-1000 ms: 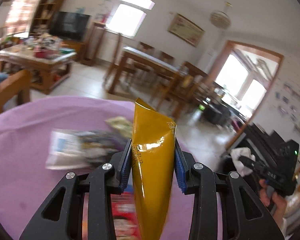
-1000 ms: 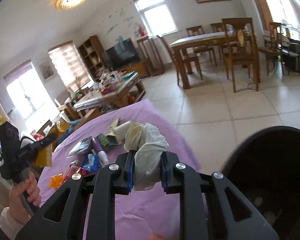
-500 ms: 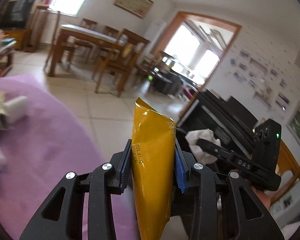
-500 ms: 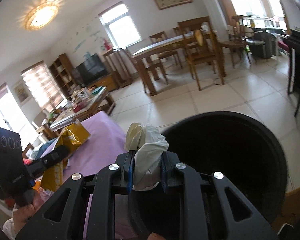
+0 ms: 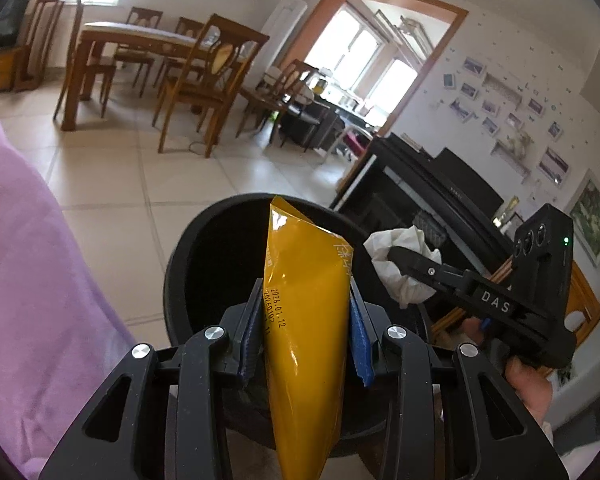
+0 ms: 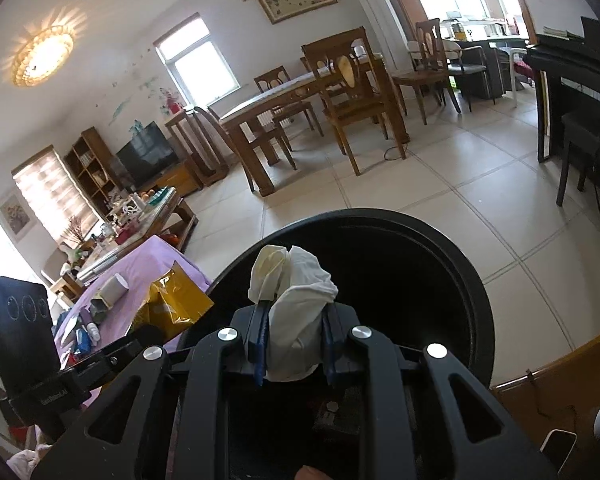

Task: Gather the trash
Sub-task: 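Carry the bag and tissue over the black bin and open both tools, then grasp the beige snack bag with the right tool while the left tool grasps a metal spoon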

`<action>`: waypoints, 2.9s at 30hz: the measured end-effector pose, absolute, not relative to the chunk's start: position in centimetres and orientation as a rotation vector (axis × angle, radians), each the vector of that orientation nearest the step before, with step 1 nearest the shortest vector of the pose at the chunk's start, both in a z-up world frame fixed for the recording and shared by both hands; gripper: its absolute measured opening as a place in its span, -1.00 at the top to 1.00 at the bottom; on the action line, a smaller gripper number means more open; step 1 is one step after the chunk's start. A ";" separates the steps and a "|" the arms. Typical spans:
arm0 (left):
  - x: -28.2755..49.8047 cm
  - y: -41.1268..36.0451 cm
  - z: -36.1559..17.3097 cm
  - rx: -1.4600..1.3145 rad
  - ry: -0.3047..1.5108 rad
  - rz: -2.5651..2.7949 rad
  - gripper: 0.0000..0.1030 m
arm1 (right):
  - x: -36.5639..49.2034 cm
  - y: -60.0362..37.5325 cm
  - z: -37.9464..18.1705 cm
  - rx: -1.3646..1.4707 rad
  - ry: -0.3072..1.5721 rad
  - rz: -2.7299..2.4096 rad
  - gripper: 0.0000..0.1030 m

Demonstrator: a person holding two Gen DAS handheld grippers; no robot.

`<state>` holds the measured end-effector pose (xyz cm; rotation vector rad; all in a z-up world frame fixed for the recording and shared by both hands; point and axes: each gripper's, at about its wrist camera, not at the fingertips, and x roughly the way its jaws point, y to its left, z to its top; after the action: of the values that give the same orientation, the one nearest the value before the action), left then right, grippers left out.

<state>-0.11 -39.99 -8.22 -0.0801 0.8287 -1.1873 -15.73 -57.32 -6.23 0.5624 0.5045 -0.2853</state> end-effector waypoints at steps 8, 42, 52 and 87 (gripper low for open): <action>-0.5 -40.5 -8.3 -0.008 0.833 -1.155 -0.57 | -16.1 -57.9 -7.2 0.593 0.521 -0.303 -0.04; 19.2 -7.5 -3.1 0.021 0.854 -0.418 -0.65 | 1.8 -36.7 -2.2 0.212 0.633 0.106 -0.57; 21.5 -8.7 -4.5 0.016 0.865 -0.411 -0.28 | 11.7 -28.5 -2.4 0.031 0.715 0.192 -0.38; 21.6 -9.8 -7.1 0.118 0.833 -0.356 -0.31 | 10.1 -29.5 -6.6 0.211 0.790 0.260 0.50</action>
<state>21.57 -9.75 -7.12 0.1179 0.8330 -0.3563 10.06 -29.48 -6.64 0.2106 0.7903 0.2599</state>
